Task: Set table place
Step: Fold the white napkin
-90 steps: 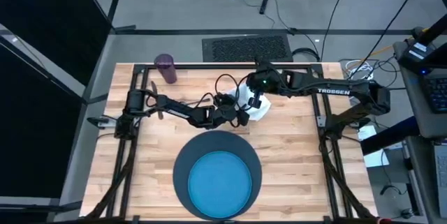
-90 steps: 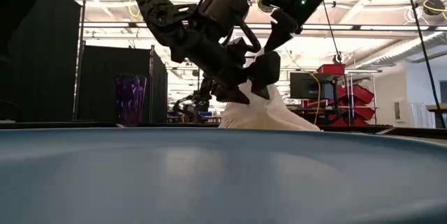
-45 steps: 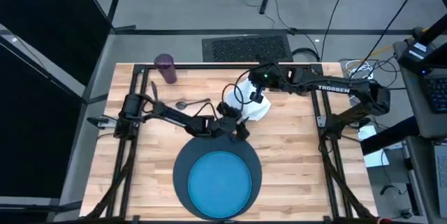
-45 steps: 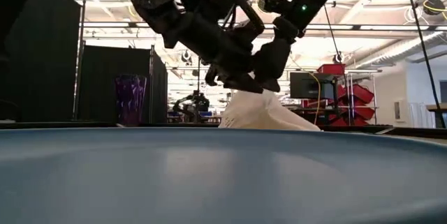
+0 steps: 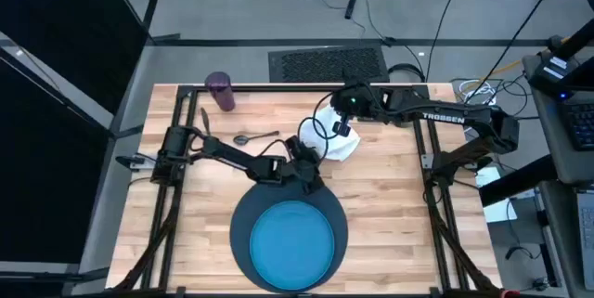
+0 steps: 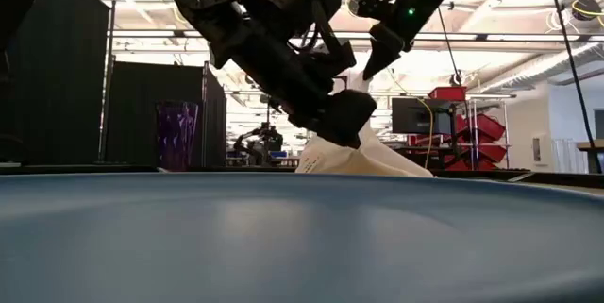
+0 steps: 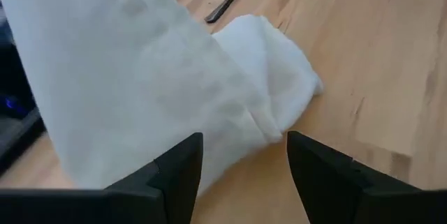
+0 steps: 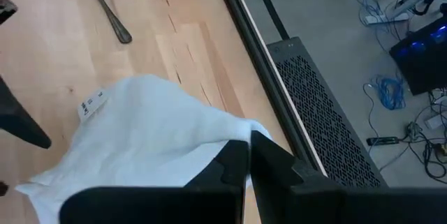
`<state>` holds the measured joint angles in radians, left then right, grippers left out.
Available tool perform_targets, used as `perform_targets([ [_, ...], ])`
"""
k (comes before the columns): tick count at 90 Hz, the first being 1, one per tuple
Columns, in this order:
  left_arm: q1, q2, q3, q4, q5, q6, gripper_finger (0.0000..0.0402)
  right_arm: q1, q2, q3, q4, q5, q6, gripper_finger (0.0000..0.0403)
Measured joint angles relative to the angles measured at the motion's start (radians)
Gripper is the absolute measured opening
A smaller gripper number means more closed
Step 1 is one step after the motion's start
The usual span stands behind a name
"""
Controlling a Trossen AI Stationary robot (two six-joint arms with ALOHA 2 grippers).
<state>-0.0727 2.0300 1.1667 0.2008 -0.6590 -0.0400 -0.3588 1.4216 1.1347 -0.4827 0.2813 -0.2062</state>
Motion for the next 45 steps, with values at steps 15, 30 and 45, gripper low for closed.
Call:
perform_targets([
  [15, -0.001, 0.000, 0.000, 0.001, 0.007, 0.028, 0.0192, 0.001, 0.000, 0.000, -0.010, 0.000, -0.003, 0.0000],
  [30, -0.006, 0.003, 0.000, 0.001, 0.061, 0.054, 0.0192, 0.001, 0.000, 0.000, -0.010, 0.000, -0.012, 0.0000],
  [45, 0.000, 0.035, 0.000, 0.018, 0.092, 0.047, 0.0192, 0.001, 0.000, 0.000, -0.010, 0.000, -0.015, 0.0000],
])
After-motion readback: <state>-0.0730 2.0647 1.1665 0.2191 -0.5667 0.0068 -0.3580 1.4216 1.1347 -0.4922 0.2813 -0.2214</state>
